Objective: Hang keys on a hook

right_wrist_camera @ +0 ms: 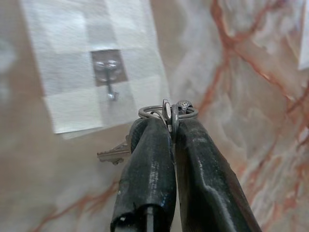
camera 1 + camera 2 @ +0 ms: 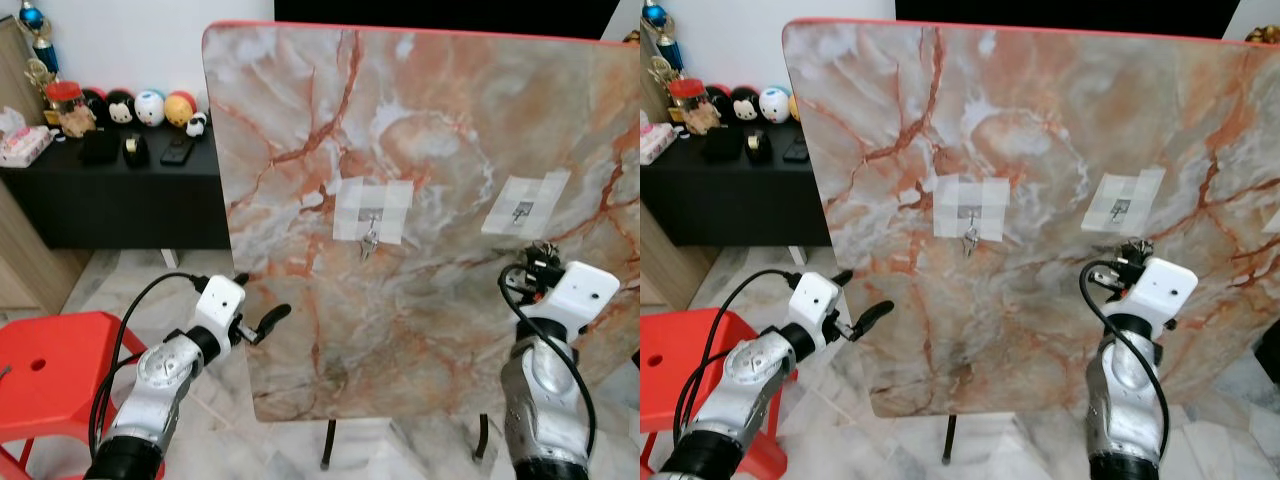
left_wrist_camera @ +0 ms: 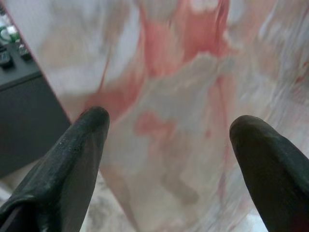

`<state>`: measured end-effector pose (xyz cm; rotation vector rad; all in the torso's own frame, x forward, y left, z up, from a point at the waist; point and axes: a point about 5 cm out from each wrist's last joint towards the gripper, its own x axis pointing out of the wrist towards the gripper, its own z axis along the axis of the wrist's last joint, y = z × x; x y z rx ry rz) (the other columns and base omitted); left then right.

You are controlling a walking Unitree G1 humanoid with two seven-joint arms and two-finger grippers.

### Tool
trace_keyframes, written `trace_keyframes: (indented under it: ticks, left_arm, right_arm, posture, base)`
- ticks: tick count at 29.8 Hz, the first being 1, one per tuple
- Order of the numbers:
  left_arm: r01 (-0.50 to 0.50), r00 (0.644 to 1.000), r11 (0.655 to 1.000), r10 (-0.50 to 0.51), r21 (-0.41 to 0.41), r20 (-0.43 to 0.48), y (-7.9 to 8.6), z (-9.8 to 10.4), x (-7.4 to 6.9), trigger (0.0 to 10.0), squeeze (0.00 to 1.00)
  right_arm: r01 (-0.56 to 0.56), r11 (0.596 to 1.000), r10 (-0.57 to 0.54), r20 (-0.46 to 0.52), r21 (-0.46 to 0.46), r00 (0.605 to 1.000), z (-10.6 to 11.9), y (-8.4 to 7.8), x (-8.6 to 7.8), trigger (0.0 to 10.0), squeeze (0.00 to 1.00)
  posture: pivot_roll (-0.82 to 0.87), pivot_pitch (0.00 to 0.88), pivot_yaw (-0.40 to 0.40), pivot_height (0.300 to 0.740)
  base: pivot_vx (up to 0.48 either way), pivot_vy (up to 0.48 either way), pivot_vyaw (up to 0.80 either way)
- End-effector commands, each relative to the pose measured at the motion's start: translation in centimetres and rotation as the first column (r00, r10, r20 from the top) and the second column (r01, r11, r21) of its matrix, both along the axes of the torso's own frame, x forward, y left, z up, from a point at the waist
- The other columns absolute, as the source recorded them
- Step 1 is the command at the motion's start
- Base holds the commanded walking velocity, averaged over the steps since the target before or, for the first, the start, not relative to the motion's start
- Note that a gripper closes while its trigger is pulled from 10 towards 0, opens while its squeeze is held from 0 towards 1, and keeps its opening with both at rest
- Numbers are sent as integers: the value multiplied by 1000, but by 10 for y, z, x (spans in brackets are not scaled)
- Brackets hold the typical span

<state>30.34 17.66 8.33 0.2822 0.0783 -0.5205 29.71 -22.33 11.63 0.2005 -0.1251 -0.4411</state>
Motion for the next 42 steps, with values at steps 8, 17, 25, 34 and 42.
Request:
trace_keyframes:
  ticks: [8, 17, 25, 34, 42]
  left_arm:
    - [15, 1000, 1000, -14, 24, -22, -2, -13, -4, 10000, 933]
    - [16, 1000, 999, -16, 32, 1, -4, -14, -2, 10000, 937]
    - [11, 1000, 999, -11, 30, 16, -5, -14, 0, 10000, 941]
    - [3, 999, 1000, -4, 23, 39, -7, -12, 3, 10000, 949]
    - [19, 999, 999, -20, 29, 44, -11, -13, 5, 10000, 949]
  right_arm:
    - [94, 995, -94, 10, 34, 996, -6, -5, -14, 10000, 0]
    - [2, 994, 6, 67, -112, 998, 0, 4, -31, 10000, 0]
    - [59, 998, -59, 97, 3, 994, -1, -5, -45, 10000, 0]
    - [-70, 995, 58, 171, 66, 984, 5, -8, -54, 10000, 0]
    - [-229, 936, 151, 282, 268, 947, -1, -12, -57, 10000, 0]
  posture:
    - [16, 0, -82, 740]
    - [10, 0, -74, 740]
    - [2, 0, -66, 740]
    - [-1, 0, -65, 740]
    - [0, 0, -64, 740]
  base:
    - [0, 0, 0]
    - [0, 0, 0]
    - [0, 0, 0]
    - [0, 0, 0]
    - [0, 0, 0]
